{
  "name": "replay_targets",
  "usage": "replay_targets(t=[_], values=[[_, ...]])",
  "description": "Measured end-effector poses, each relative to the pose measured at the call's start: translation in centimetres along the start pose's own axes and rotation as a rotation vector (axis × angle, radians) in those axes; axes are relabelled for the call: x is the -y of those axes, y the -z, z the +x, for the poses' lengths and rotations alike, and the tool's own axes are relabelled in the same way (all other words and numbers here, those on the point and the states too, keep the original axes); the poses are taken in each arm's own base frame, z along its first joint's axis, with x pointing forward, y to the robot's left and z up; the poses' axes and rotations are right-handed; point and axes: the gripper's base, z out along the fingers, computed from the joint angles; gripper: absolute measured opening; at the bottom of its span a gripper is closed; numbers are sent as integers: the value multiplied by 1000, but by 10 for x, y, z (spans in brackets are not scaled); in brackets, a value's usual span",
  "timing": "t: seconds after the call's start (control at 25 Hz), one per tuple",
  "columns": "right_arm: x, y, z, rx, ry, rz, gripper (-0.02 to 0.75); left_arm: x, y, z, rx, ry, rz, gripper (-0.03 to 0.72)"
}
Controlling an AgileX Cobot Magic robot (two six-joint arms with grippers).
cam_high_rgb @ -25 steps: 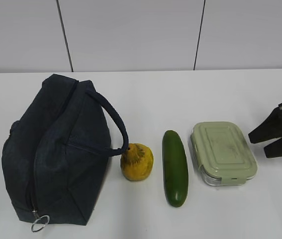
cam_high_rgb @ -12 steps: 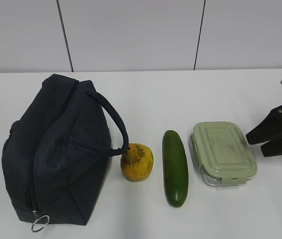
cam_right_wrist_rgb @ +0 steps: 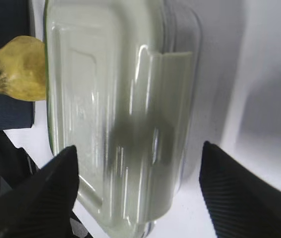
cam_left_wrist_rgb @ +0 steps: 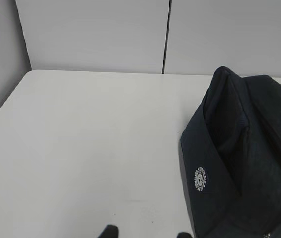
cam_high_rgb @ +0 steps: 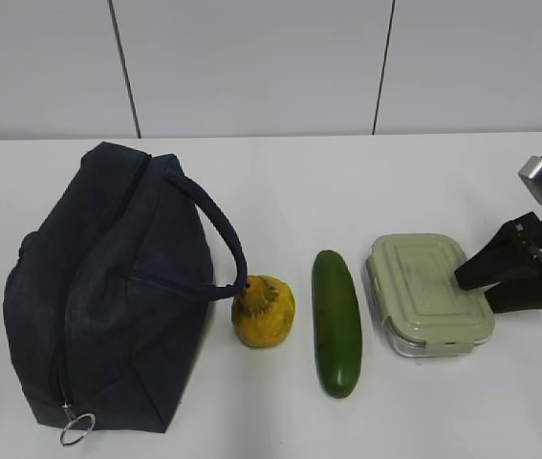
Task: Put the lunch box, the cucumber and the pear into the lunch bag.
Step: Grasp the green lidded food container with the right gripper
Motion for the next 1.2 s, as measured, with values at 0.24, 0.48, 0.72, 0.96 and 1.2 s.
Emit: replay_targets(t=[0.24,0.48,0.72,0.96,1.2], values=[[5,-6,-3,30,2,-32,589,0,0,0,0,0,0,228],[15,-15,-2,35,-10,-55,588,0,0,0,0,0,0,228],[14,-15,-5,57,6,-66,588,0,0,0,0,0,0,228],[15,-15,-6,62,5,-68,588,0,0,0,0,0,0,228],[16,-16,-6,60,2,-69,588,0,0,0,0,0,0,228]])
